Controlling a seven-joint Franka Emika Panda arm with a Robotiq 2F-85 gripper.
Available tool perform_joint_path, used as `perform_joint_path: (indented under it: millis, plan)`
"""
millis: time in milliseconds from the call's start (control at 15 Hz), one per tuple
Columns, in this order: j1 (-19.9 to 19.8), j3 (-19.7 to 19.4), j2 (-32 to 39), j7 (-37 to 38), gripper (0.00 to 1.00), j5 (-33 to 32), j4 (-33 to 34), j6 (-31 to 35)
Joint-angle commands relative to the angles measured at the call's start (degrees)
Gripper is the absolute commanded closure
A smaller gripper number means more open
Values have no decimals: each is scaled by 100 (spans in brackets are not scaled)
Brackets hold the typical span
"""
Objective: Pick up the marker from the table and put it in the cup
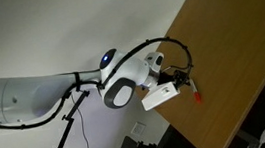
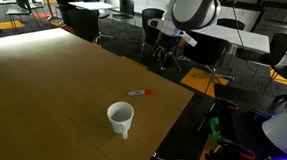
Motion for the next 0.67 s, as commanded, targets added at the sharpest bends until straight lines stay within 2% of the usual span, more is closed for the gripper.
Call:
perform_joint_path:
  millis: [0, 267, 600]
  plan:
    - [-176, 325, 788, 375, 0, -234, 372, 734]
    - [-384, 603, 1439, 878, 0, -610, 724, 1128]
    - [-606, 826, 1911, 1389, 0, -1106, 1056, 1005]
